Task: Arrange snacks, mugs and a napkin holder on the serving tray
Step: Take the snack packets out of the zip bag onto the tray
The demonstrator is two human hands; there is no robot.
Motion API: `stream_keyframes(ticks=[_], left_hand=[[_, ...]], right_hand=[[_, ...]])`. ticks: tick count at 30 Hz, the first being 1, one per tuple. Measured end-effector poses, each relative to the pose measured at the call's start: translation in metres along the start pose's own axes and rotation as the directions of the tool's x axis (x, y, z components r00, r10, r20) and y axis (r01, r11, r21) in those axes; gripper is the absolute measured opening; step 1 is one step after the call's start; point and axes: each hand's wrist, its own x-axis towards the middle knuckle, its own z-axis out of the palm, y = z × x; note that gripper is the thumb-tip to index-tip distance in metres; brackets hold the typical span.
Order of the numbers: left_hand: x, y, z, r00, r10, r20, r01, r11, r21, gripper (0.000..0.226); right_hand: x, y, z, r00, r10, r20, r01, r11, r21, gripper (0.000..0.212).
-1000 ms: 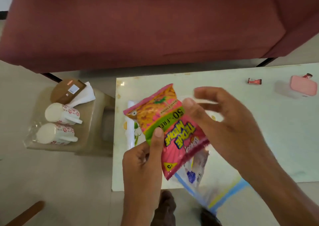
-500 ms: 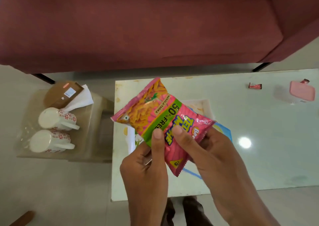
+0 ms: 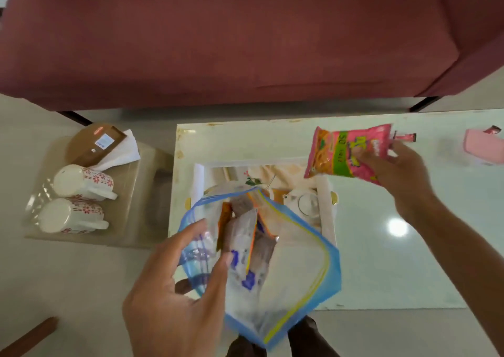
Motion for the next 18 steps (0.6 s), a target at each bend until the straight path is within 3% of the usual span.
stream_keyframes(ticks=[4, 10, 18], left_hand=[[-0.005, -0.007, -0.004, 0.997, 0.083, -0.001, -0.083, 0.996, -0.015, 0.047], [-0.008, -0.031, -0.008, 1.0, 0.014, 0.002, -0.014, 1.0, -0.001, 0.058], [-0.01, -0.035, -0.009, 0.999, -0.031, 0.022, 0.03, 0.998, 0.058, 0.063]], right_hand=[[0.042, 0.052, 0.016, 0.997, 0.024, 0.08, -0.011, 0.986, -0.169, 0.041], [0.082, 0.08, 0.036, 0.986, 0.035, 0.161, 0.018, 0.948, -0.318, 0.048], [0.105, 0.09, 0.052, 0.984, 0.06, 0.167, 0.033, 0.863, -0.505, 0.052]])
